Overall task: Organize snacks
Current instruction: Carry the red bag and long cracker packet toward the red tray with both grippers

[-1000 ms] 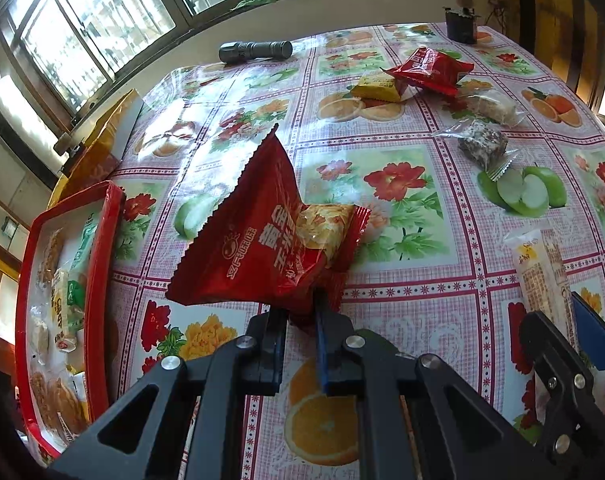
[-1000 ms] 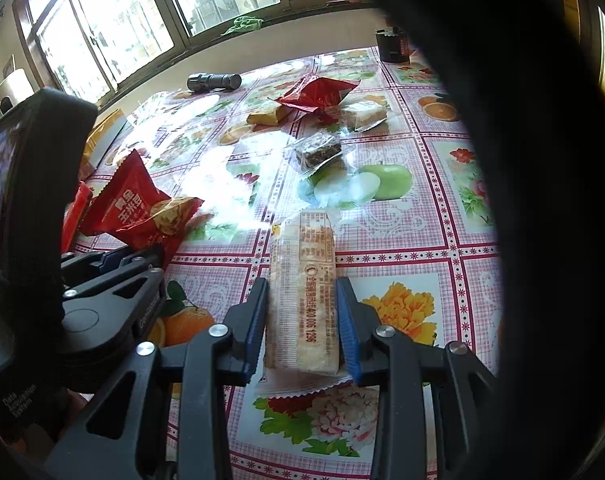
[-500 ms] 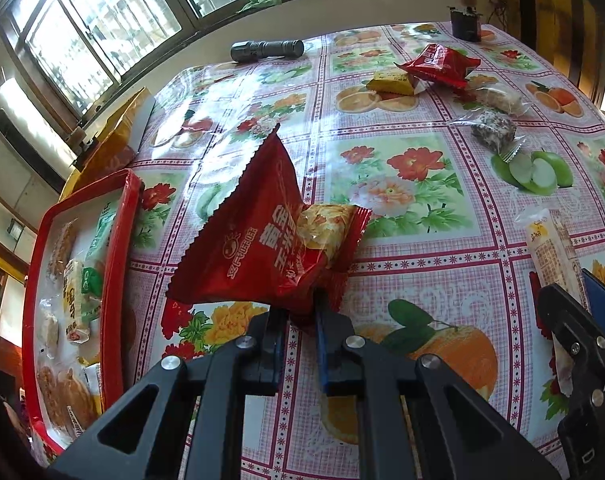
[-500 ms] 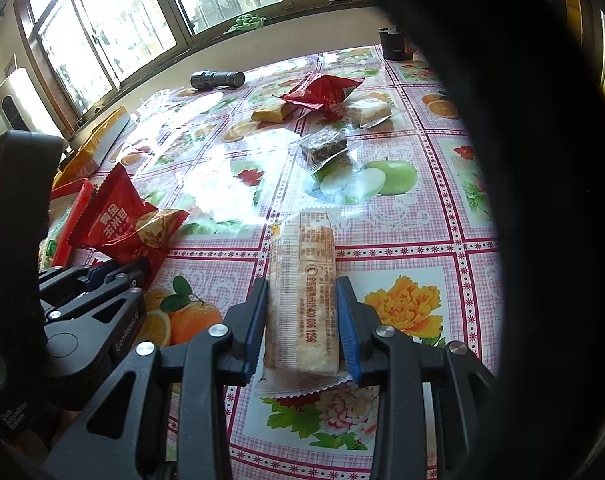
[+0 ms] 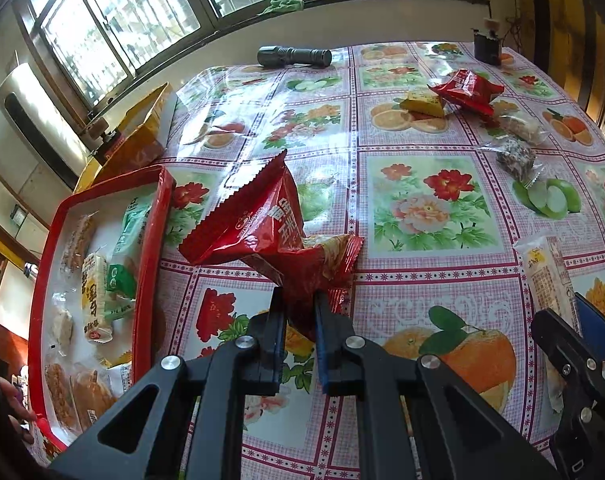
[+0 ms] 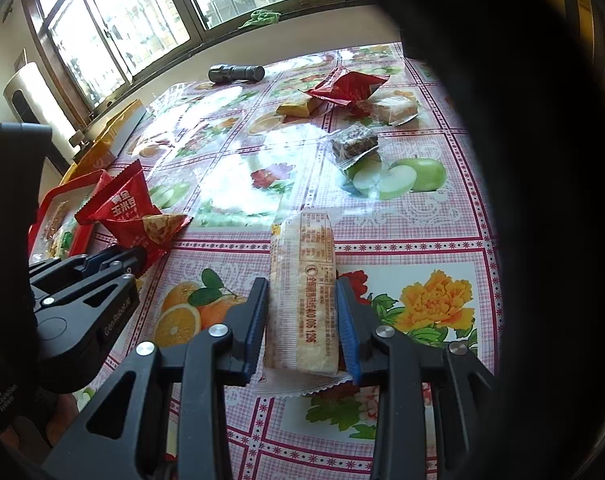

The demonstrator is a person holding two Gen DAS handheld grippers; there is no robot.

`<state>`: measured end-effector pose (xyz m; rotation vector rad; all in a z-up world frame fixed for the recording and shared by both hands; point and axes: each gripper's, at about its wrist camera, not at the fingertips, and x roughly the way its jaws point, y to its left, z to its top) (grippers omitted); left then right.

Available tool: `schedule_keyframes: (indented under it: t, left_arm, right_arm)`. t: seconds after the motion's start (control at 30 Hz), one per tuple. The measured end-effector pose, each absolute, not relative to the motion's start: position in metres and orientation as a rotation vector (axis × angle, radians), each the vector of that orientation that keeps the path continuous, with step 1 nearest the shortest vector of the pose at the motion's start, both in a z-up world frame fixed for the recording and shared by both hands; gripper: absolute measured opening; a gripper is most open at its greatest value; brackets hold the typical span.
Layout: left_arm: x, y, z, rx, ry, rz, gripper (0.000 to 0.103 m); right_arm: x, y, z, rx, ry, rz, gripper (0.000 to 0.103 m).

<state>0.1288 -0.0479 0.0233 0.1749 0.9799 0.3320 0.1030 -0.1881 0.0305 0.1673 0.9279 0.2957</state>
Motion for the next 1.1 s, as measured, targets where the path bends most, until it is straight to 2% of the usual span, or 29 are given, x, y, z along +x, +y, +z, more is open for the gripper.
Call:
schedule_keyframes:
  t: [0.57,0.9,1.1]
  left_arm:
    - [0.116,-0.013,0.044,0.173,0.922,0.392,0.011]
    - [0.128,-0.009,0.017,0.153,1.055,0.335,0.016]
    - [0.132,-0.017,0.02,0.203,0.984,0.367,0.009]
  right_arm:
    - [0.11,-0.155,0.044,0.177,0.909,0.367,0.035]
    - [0.111,-0.142,0.027,0.159,0.968,0.339,0.035]
    - [0.111,-0.148,0.024,0.147,0.979,0.315,0.035]
